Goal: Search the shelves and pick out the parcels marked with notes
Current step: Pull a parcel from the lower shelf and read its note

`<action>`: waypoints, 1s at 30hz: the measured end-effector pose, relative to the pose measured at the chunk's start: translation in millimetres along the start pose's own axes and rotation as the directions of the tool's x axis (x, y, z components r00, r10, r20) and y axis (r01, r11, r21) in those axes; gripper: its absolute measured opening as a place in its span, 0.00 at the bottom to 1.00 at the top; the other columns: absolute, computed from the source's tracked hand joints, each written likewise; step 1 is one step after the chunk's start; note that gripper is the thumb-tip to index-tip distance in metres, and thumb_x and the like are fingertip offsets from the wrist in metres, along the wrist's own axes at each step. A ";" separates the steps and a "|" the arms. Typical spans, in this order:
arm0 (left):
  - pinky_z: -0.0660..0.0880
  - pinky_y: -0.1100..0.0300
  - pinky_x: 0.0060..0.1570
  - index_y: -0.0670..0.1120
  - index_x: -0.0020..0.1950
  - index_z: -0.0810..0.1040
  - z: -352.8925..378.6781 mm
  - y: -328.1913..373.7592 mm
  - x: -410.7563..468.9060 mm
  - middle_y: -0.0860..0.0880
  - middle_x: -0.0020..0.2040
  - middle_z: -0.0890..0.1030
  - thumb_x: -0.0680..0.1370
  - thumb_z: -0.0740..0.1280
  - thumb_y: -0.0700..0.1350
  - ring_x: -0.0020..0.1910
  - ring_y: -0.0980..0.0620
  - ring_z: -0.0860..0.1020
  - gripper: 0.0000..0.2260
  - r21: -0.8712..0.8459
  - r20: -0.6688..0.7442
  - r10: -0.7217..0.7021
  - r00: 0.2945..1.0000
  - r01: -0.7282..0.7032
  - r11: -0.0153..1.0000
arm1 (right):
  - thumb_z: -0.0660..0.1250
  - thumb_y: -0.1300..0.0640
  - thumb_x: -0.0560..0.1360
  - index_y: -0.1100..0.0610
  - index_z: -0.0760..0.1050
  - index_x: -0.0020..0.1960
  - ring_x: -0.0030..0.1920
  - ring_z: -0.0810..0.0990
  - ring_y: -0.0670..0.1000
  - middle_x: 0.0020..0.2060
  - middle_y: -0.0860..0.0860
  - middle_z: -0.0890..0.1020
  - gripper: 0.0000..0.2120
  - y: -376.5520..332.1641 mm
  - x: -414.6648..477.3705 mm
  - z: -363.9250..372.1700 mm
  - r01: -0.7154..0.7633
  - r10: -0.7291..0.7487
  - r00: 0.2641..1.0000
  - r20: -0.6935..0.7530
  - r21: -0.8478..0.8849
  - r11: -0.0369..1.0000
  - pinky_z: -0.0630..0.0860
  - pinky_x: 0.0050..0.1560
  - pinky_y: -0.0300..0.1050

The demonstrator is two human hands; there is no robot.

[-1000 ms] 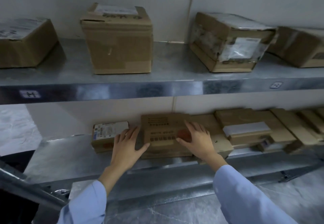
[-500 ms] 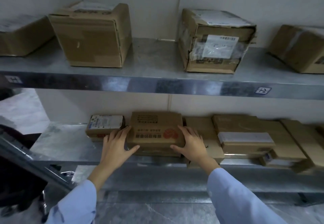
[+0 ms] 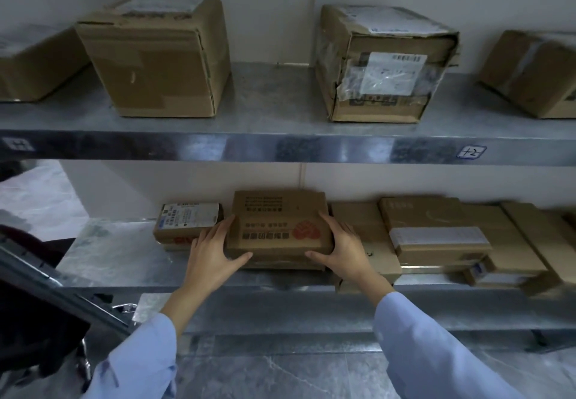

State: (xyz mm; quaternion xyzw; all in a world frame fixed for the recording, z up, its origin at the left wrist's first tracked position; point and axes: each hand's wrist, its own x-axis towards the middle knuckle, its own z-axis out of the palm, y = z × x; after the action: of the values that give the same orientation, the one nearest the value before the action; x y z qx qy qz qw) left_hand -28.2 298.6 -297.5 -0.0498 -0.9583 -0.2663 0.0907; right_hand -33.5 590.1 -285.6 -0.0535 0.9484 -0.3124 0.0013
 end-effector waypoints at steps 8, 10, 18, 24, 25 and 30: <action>0.70 0.56 0.63 0.50 0.73 0.67 -23.3 12.8 2.9 0.50 0.67 0.74 0.69 0.78 0.52 0.66 0.50 0.72 0.35 -0.307 -0.056 0.018 0.998 -0.034 0.951 | 0.77 0.35 0.62 0.46 0.61 0.75 0.66 0.74 0.47 0.65 0.46 0.76 0.47 -13.0 -5.3 -11.3 -0.055 0.079 0.995 -0.053 0.351 0.935 0.73 0.67 0.51; 0.69 0.54 0.65 0.50 0.74 0.65 -26.7 13.1 3.6 0.50 0.69 0.73 0.68 0.79 0.50 0.67 0.49 0.71 0.38 -0.331 -0.044 -0.011 0.999 -0.004 0.944 | 0.78 0.37 0.61 0.45 0.62 0.72 0.64 0.75 0.45 0.63 0.44 0.77 0.45 -17.1 -6.8 -12.0 -0.068 0.111 0.990 -0.085 0.400 0.914 0.74 0.66 0.51; 0.70 0.47 0.68 0.53 0.77 0.60 -32.7 17.6 6.3 0.49 0.73 0.61 0.66 0.80 0.48 0.68 0.45 0.70 0.44 -0.333 0.028 -0.083 0.996 0.087 0.939 | 0.74 0.25 0.54 0.45 0.57 0.76 0.68 0.72 0.52 0.67 0.51 0.69 0.58 -23.3 -6.5 -6.6 -0.121 0.174 0.981 -0.082 0.436 0.892 0.72 0.68 0.57; 0.70 0.50 0.67 0.54 0.68 0.65 -40.1 16.2 7.0 0.53 0.67 0.69 0.67 0.80 0.45 0.65 0.52 0.71 0.35 -0.469 0.001 -0.039 0.999 0.035 0.882 | 0.76 0.37 0.60 0.48 0.63 0.73 0.67 0.71 0.53 0.63 0.48 0.67 0.46 -36.0 -14.5 -17.1 -0.078 0.143 0.982 -0.125 0.418 0.905 0.72 0.68 0.58; 0.69 0.54 0.67 0.55 0.68 0.65 -41.8 17.0 6.2 0.54 0.66 0.70 0.67 0.80 0.44 0.65 0.54 0.70 0.35 -0.500 0.002 -0.037 0.999 0.033 0.865 | 0.77 0.38 0.61 0.48 0.63 0.72 0.67 0.72 0.52 0.63 0.49 0.69 0.45 -36.0 -15.4 -17.1 -0.077 0.146 0.981 -0.128 0.433 0.898 0.73 0.67 0.58; 0.66 0.63 0.61 0.49 0.67 0.67 -46.0 17.5 3.8 0.56 0.63 0.71 0.68 0.79 0.43 0.61 0.59 0.69 0.32 -0.531 0.008 -0.068 0.998 0.061 0.845 | 0.79 0.42 0.62 0.43 0.62 0.68 0.64 0.77 0.51 0.64 0.47 0.75 0.41 -37.2 -20.0 -16.3 -0.094 0.175 0.979 -0.102 0.537 0.839 0.78 0.62 0.58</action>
State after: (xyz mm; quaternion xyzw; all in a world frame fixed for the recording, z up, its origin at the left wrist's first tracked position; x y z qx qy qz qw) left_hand -22.6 289.9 -249.3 -0.0391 -0.8481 -0.5237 0.0699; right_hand -10.5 572.1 -251.0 0.0390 0.8245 -0.5636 -0.0320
